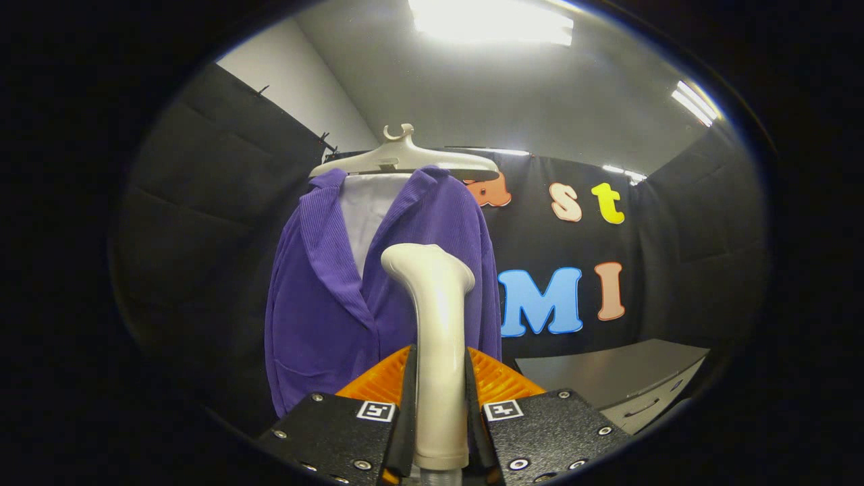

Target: Iron the clothes twice with a garment steamer, once on the left side and once on the right side.

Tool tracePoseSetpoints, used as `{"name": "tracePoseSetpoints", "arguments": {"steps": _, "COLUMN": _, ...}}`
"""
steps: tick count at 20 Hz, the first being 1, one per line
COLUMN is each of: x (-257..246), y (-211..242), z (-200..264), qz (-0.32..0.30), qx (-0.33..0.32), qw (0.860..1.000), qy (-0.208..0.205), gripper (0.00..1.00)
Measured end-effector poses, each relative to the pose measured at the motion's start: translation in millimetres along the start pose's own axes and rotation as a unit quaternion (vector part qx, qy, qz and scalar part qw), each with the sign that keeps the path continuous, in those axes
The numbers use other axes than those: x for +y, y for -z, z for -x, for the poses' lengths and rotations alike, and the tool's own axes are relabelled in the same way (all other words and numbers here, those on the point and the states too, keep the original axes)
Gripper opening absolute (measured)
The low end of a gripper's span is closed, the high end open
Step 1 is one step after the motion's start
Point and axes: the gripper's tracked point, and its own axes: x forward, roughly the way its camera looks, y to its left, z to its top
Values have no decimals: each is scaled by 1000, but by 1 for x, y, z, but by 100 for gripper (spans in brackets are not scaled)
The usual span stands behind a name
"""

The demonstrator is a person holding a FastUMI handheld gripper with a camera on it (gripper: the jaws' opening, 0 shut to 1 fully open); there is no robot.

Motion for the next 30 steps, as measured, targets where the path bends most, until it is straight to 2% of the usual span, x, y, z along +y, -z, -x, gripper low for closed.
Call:
{"name": "tracePoseSetpoints", "arguments": {"steps": 7, "x": 6, "y": 65, "z": 24, "qz": 2, "qx": 61, "qw": 998, "qy": -11, "gripper": 33}}
{"name": "tracePoseSetpoints", "arguments": {"steps": 22, "x": 1, "y": 160, "z": 78, "qz": -8, "qx": 149, "qw": 989, "qy": -11, "gripper": 33}}
{"name": "tracePoseSetpoints", "arguments": {"steps": 30, "x": 18, "y": 206, "z": 100, "qz": -8, "qx": 190, "qw": 981, "qy": -33, "gripper": 33}}
